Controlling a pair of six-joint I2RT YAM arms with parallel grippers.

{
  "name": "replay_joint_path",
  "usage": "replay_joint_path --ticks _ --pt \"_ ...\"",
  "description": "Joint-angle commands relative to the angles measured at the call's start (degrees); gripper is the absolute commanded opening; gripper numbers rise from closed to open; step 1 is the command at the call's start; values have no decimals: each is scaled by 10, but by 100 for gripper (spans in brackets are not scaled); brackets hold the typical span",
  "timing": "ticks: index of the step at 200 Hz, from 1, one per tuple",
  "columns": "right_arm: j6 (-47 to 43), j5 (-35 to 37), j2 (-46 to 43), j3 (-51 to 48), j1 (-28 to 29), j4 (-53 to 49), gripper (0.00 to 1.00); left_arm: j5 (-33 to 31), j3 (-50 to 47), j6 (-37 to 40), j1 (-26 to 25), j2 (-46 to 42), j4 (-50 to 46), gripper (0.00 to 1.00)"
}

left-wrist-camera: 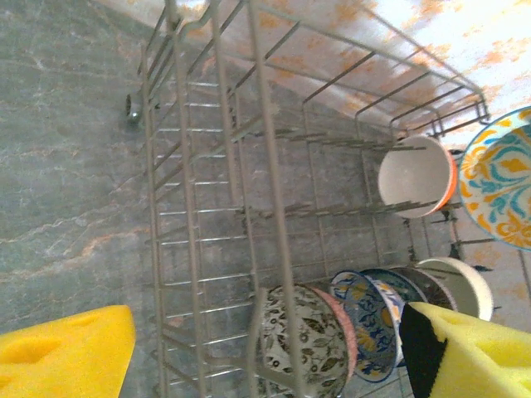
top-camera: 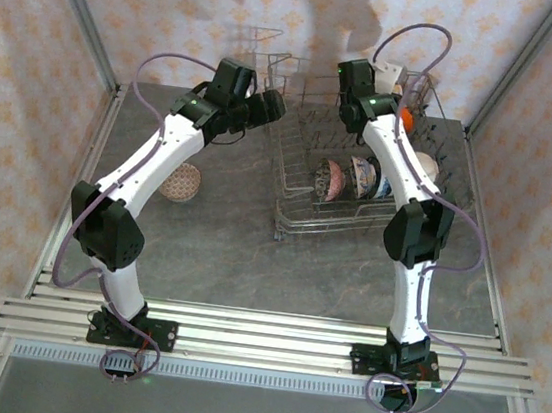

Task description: Load the bowls into the dish rack

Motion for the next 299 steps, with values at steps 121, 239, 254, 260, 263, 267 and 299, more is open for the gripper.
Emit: replay_joint_path --ticks 121,239,254,260,263,267,299 --pt "-20 110 181 156 -19 -16 0 22 -73 7 41 -27 55 83" --pt "-13 70 225 182 -18 -30 2 3 -78 2 42 -39 23 83" --pt "-8 58 224 183 -17 -40 5 0 -82 -1 42 -43 22 83" --pt "-7 53 224 183 -16 -42 7 -1 -84 -3 41 -45 22 82" --pt "-7 49 224 182 -15 -43 9 -1 -85 -4 42 -46 23 82" --pt "-7 45 224 183 -15 -46 10 -2 -87 -5 41 -47 23 82" --pt "-5 21 224 183 -12 -52 24 -4 -96 -11 40 -54 22 82"
